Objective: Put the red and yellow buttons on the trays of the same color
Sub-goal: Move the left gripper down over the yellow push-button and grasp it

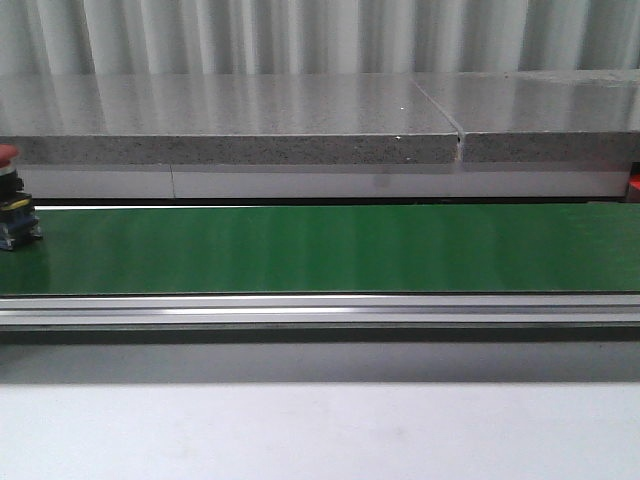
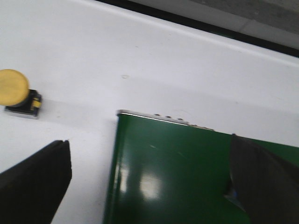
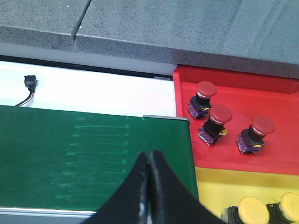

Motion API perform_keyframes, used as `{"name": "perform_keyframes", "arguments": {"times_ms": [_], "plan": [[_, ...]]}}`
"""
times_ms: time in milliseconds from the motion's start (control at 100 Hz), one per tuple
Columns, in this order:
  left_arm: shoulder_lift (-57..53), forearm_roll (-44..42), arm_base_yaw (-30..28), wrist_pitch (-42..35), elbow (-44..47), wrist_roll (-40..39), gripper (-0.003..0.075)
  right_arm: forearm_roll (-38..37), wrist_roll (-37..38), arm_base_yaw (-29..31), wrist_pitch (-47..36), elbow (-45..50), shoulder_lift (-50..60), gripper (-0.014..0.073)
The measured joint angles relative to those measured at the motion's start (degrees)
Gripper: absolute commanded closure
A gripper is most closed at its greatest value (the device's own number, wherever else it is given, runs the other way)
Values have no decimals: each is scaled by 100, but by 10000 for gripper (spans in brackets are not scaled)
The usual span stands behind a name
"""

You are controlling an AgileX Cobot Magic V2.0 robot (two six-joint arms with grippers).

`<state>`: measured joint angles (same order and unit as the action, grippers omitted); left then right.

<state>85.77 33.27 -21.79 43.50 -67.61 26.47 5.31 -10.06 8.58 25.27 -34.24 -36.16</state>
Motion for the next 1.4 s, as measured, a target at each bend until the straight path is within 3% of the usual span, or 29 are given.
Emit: {"name": "perform_keyframes", "arguments": {"times_ms": [220,440,1180,1300,1400], "plan": [[627,-96,-484,-365,0,-255,91,0,0,0,0,0,0,661],[1429,-246,-552,-747,-64,-287,92,0,0,0,0,0,0,661],[3268,-973,-552,-831,-1897,-538,95,0,-9,0,0,0,0,661],[3388,-973,-552,-851,-1980,-565,136,0,-9,0,0,0,0,661],[3484,-973,-552,-851,-1989,-572,239,0,-9,0,0,0,0,661]]}}
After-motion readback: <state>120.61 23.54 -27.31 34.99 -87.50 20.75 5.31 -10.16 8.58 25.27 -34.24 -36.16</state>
